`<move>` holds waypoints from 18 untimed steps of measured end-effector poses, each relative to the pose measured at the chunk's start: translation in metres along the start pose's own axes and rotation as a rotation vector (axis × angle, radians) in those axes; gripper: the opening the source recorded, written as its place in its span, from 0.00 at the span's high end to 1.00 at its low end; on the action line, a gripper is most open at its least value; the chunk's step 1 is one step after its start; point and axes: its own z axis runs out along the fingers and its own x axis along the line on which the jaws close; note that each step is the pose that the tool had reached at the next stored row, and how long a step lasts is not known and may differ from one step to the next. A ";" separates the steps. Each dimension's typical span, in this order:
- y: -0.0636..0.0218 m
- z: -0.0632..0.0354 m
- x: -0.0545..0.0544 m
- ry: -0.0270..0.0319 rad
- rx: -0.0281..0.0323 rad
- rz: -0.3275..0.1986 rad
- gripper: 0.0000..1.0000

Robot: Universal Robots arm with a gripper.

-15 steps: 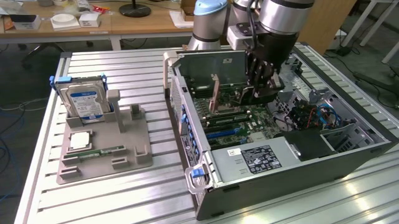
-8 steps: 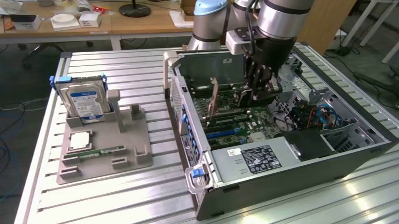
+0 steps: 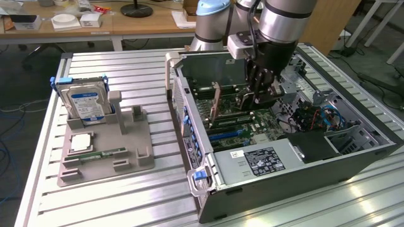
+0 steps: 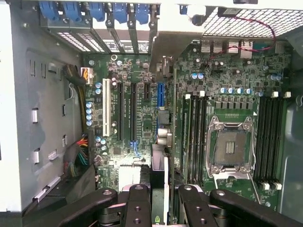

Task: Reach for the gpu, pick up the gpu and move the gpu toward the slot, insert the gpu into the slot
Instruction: 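Insert the gpu into the slot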

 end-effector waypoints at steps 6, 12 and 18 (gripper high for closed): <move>0.0004 0.0043 -0.002 0.0007 0.0005 0.017 0.73; 0.0012 0.0111 -0.002 0.0010 0.0004 0.018 0.73; 0.0021 0.0178 -0.002 0.0010 0.0001 0.017 0.73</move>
